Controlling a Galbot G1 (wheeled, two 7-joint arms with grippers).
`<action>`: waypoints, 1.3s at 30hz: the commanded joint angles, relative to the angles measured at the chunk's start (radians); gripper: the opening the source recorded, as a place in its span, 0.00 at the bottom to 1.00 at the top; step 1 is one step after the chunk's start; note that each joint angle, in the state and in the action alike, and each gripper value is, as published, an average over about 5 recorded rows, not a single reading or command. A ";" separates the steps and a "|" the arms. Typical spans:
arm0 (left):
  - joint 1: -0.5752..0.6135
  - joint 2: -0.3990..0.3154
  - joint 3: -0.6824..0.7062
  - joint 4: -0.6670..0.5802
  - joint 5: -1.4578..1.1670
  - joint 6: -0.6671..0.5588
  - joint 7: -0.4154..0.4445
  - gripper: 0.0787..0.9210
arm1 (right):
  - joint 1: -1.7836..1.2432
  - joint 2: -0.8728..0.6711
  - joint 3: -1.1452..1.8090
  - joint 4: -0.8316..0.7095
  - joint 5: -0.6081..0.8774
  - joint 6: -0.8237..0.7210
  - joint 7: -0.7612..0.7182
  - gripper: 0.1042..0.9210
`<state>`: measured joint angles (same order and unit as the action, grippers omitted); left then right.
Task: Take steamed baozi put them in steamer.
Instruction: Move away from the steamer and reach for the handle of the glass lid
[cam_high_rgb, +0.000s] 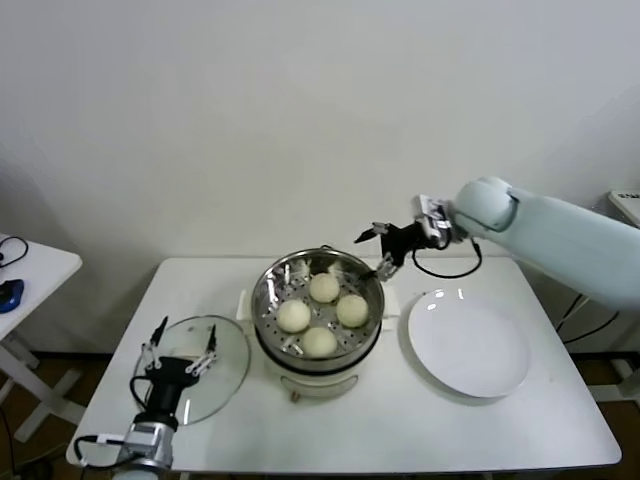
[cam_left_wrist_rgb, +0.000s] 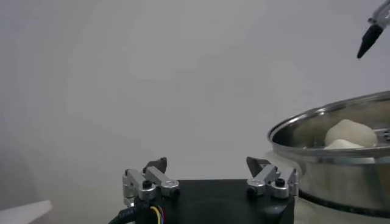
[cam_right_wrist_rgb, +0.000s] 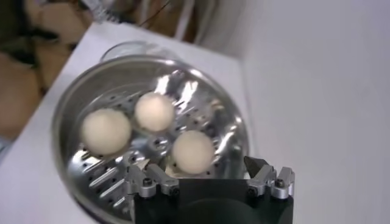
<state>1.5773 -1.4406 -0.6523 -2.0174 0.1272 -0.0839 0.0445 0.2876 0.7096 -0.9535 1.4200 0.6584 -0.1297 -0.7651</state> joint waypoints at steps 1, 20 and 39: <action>0.001 0.000 0.004 -0.001 0.012 0.001 -0.001 0.88 | -0.780 -0.158 0.837 0.179 -0.115 0.107 0.303 0.88; 0.007 0.019 -0.069 0.016 0.520 0.003 -0.044 0.88 | -1.613 0.289 1.555 0.352 -0.223 0.298 0.491 0.88; -0.038 0.032 -0.098 0.187 1.426 -0.002 -0.101 0.88 | -1.679 0.395 1.568 0.337 -0.222 0.323 0.504 0.88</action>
<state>1.5629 -1.4079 -0.7387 -1.9381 1.1389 -0.0797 -0.0051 -1.2984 1.0440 0.5442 1.7434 0.4511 0.1735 -0.2870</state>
